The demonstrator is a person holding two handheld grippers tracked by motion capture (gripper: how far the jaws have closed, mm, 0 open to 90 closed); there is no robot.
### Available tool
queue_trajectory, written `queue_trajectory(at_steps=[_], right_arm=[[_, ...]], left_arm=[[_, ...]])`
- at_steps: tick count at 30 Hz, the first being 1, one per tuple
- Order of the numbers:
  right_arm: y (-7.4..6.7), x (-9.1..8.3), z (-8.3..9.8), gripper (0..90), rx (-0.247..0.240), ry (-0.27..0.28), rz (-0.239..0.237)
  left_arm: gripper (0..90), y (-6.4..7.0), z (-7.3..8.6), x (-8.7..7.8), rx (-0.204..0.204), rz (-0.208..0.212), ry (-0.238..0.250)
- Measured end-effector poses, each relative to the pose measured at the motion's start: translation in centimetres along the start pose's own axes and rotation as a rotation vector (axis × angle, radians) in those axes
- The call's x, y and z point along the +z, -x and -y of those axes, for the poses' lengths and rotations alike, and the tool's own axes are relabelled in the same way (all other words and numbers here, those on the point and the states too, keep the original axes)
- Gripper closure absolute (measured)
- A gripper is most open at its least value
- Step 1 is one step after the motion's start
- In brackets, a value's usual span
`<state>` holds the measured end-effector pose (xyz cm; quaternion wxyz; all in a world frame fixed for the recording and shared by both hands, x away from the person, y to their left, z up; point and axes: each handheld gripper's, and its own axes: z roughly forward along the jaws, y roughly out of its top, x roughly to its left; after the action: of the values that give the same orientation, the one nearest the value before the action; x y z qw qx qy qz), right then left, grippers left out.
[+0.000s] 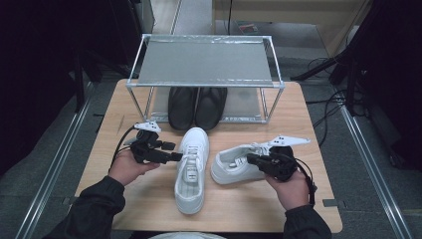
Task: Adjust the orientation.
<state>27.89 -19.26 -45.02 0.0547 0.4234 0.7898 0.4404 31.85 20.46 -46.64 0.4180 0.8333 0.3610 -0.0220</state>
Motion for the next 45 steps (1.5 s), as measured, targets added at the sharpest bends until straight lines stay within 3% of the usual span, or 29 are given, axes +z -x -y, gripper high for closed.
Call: queue_trajectory(at_steps=[6, 18, 21, 33, 45], right_arm=[[1.5, -1.0, 0.9, 90.0, 0.026, -0.014, 0.074], [3.5, -0.7, 2.5, 89.6, 0.046, -0.092, 0.175], [4.0, -0.6, 2.7, 89.6, 0.059, -0.09, 0.156], [4.4, 0.6, 2.1, 90.0, -0.012, -0.099, 0.189], [6.2, 2.3, 0.3, 90.0, 0.041, -0.07, 0.139]], left_arm=[[39.2, 0.0, -0.2, 0.3, 0.001, 0.015, -0.002], [39.5, 0.0, -0.8, 0.6, 0.012, 0.021, 0.001], [39.5, 0.0, -0.8, 0.7, 0.013, 0.017, 0.001], [39.3, 0.1, -0.2, 0.2, 0.003, 0.006, 0.0], [39.1, -0.1, 1.1, -0.9, -0.029, -0.023, 0.008]])
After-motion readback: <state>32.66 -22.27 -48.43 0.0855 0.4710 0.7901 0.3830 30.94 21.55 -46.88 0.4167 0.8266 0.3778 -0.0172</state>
